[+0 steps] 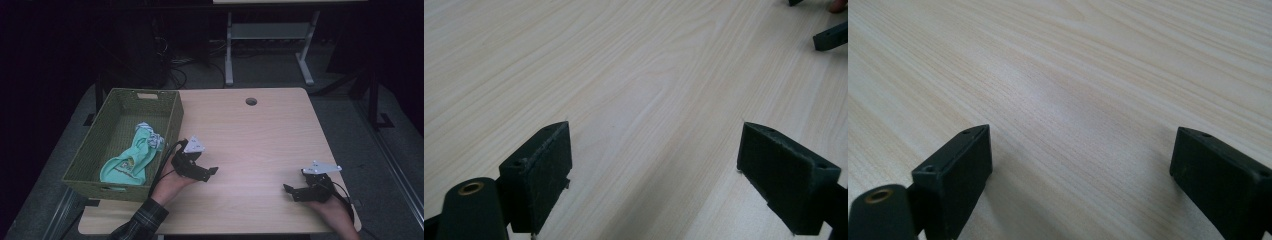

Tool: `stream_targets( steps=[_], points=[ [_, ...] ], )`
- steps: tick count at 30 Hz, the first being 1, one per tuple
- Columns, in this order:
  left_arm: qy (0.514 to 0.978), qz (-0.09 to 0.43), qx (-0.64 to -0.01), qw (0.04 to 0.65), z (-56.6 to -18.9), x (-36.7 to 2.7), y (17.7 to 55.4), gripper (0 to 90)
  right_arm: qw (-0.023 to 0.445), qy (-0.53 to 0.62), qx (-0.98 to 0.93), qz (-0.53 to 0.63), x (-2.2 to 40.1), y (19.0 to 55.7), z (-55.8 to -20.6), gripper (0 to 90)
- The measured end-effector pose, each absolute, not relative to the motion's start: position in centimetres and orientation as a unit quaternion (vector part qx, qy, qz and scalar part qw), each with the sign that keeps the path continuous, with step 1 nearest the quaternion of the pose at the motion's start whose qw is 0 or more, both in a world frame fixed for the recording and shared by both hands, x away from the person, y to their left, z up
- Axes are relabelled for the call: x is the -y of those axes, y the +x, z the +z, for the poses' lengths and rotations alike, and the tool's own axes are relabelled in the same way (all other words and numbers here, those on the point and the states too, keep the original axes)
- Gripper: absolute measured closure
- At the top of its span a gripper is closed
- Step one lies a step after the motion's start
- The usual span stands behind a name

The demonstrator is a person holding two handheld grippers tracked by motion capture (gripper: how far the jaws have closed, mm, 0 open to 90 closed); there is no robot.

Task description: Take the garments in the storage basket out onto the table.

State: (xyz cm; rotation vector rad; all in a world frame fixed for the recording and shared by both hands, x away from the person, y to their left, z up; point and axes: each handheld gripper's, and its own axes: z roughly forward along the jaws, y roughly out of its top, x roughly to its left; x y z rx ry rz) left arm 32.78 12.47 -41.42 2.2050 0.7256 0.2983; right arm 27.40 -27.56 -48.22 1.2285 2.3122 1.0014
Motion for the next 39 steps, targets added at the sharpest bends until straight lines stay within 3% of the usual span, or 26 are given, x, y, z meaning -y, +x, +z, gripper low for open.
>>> stream_targets(
  steps=[39],
  points=[
    [0.86, 0.122, -0.276, 0.411, -36.5, -13.5, 33.8, 13.5, 0.169, 0.431, -0.813, 0.352, 27.6, 27.4, -48.2, 9.5]
  ],
)
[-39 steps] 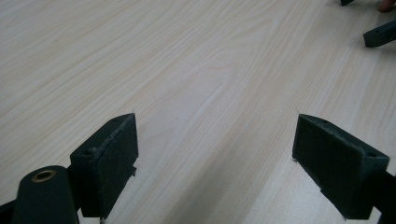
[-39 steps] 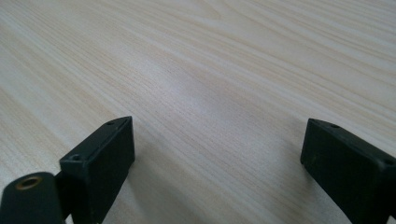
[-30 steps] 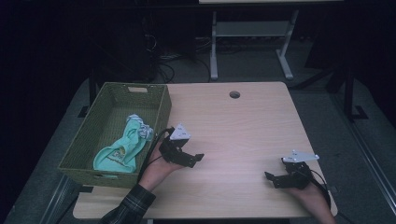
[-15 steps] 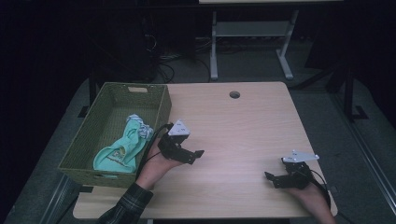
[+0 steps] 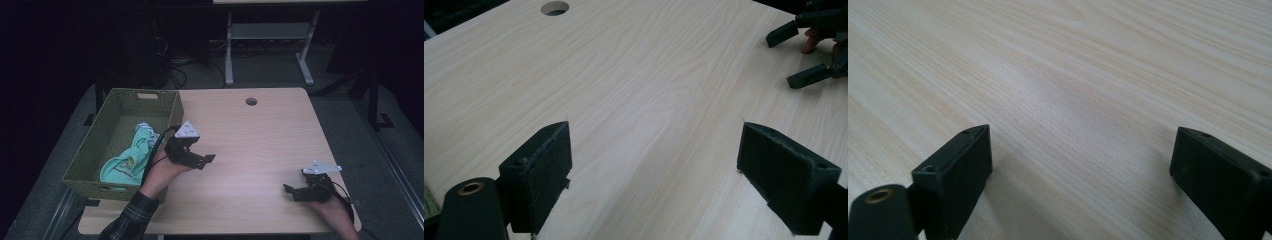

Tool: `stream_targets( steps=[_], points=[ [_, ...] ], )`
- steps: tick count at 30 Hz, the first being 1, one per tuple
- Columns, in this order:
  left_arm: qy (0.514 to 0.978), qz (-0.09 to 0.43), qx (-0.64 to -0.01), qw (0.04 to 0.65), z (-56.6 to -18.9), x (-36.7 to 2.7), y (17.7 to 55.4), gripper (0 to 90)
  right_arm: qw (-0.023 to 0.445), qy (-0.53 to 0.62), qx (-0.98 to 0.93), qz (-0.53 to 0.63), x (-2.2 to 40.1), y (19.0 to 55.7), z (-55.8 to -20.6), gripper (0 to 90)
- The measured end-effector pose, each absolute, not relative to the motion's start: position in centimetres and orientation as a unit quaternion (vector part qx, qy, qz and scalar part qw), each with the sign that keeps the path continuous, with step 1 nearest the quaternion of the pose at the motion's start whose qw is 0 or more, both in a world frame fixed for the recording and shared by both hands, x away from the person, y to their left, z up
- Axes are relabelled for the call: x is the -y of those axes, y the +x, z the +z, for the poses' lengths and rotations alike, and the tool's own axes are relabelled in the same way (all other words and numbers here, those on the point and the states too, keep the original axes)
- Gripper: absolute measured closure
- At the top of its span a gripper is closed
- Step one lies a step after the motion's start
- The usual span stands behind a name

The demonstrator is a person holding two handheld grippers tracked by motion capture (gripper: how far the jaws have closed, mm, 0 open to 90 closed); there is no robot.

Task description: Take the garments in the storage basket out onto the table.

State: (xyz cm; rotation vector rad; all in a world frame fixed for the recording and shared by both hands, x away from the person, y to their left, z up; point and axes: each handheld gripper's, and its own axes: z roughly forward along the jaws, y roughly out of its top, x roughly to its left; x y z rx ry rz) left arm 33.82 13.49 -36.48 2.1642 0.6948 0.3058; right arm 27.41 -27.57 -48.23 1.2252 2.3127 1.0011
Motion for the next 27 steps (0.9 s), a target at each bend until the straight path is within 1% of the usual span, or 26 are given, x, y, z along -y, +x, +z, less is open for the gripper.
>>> stream_targets(
  steps=[27],
  points=[
    [0.852, 0.132, -0.298, 0.41, -35.1, -17.0, 34.6, 13.7, 0.169, 0.432, -0.813, 0.353, 27.6, 27.4, -48.2, 9.5]
  ],
)
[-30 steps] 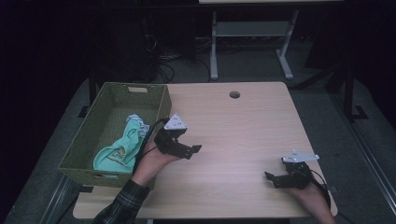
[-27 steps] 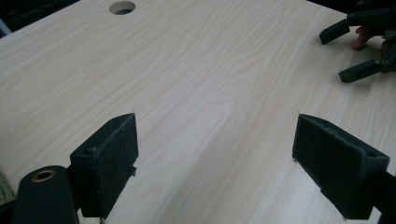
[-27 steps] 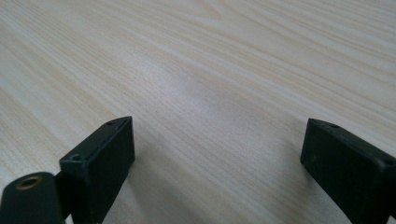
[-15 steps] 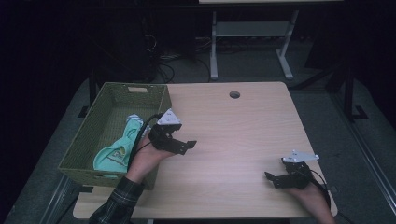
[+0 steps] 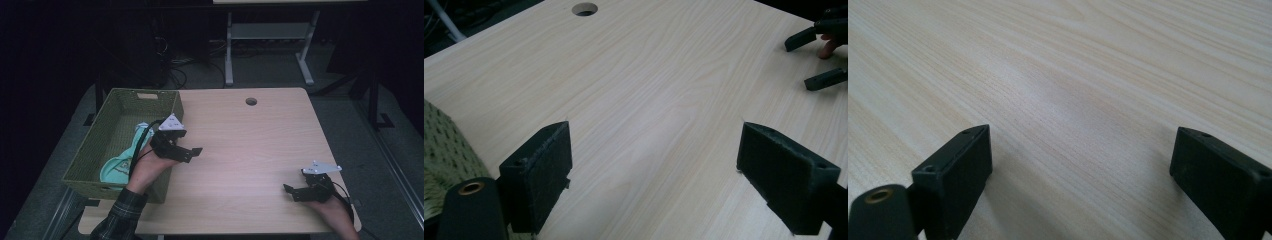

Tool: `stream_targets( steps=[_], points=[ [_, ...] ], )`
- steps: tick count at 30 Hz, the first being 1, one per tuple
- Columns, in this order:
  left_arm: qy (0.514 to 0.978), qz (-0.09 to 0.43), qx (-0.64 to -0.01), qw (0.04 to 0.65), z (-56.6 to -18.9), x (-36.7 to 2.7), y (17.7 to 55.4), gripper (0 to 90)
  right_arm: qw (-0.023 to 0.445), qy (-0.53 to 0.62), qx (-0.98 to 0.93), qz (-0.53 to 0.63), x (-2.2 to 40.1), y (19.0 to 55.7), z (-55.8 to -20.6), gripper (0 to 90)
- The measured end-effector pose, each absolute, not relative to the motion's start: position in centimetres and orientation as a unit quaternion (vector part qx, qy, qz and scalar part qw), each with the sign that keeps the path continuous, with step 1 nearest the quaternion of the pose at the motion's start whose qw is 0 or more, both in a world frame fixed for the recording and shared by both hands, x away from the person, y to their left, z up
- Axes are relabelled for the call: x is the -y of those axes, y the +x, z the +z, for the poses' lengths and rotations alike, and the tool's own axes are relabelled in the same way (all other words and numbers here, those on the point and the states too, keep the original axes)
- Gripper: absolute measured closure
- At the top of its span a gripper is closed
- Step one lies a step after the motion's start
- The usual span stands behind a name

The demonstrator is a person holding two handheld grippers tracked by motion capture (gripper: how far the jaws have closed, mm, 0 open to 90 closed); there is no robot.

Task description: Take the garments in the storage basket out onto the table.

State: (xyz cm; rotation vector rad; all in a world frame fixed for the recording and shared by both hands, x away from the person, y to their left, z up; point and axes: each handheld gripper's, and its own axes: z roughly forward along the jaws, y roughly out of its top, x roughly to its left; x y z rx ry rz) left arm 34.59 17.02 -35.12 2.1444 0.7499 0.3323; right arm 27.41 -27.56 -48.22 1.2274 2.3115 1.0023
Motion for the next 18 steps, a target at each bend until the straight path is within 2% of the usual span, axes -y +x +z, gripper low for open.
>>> stream_targets(
  steps=[18],
  points=[
    [0.841, 0.143, -0.325, 0.409, -35.0, -20.0, 35.1, 13.7, 0.169, 0.431, -0.813, 0.352, 27.6, 27.4, -48.2, 9.5]
  ],
)
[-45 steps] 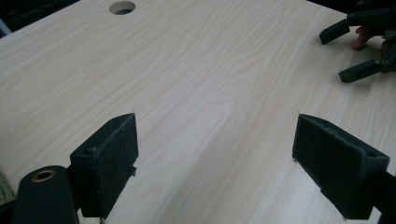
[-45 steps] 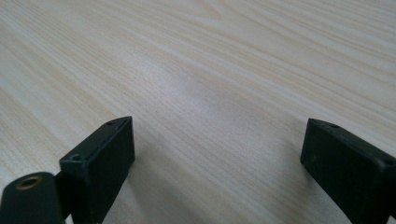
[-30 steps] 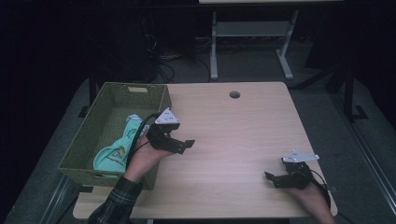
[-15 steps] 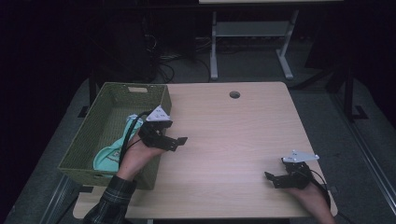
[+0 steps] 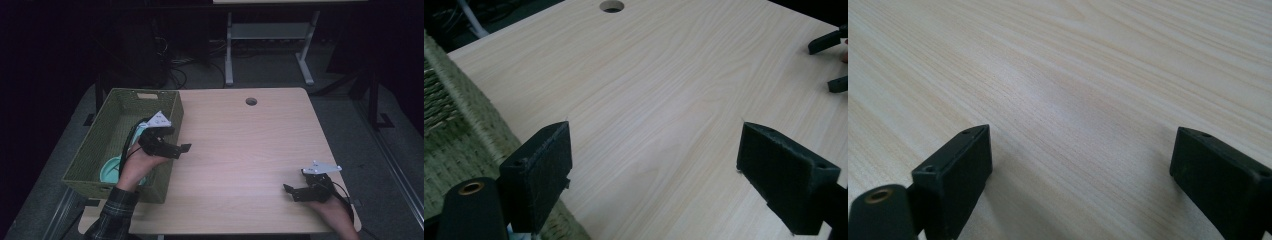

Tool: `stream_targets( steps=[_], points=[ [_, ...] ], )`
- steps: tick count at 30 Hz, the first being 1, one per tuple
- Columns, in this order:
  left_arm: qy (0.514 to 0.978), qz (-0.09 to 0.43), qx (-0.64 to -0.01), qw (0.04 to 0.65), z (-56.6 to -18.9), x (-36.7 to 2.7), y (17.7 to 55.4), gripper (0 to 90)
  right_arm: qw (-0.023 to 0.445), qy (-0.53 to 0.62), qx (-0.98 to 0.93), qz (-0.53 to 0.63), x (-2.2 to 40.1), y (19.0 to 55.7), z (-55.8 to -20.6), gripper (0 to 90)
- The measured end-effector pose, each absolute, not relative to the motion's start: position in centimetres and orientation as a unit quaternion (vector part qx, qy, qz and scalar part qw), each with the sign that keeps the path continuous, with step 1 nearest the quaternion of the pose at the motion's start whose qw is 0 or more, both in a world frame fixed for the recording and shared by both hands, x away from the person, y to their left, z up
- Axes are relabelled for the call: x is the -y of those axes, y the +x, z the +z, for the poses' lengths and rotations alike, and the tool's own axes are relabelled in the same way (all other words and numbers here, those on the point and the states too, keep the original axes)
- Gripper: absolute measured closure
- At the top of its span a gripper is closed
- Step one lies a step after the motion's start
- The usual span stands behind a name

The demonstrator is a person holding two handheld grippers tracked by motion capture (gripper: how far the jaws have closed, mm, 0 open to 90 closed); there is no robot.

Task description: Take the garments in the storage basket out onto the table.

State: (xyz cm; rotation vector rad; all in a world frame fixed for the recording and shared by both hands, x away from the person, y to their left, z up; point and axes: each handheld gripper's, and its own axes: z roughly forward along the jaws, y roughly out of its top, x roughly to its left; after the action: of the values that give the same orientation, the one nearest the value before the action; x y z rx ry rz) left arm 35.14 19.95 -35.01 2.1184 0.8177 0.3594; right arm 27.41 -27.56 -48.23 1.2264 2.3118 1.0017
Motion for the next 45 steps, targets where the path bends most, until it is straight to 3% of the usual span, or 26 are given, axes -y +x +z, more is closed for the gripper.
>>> stream_targets(
  steps=[45],
  points=[
    [0.822, 0.173, -0.374, 0.394, -35.0, -27.5, 36.0, 13.8, 0.168, 0.432, -0.813, 0.352, 27.6, 27.4, -48.2, 9.5]
  ],
)
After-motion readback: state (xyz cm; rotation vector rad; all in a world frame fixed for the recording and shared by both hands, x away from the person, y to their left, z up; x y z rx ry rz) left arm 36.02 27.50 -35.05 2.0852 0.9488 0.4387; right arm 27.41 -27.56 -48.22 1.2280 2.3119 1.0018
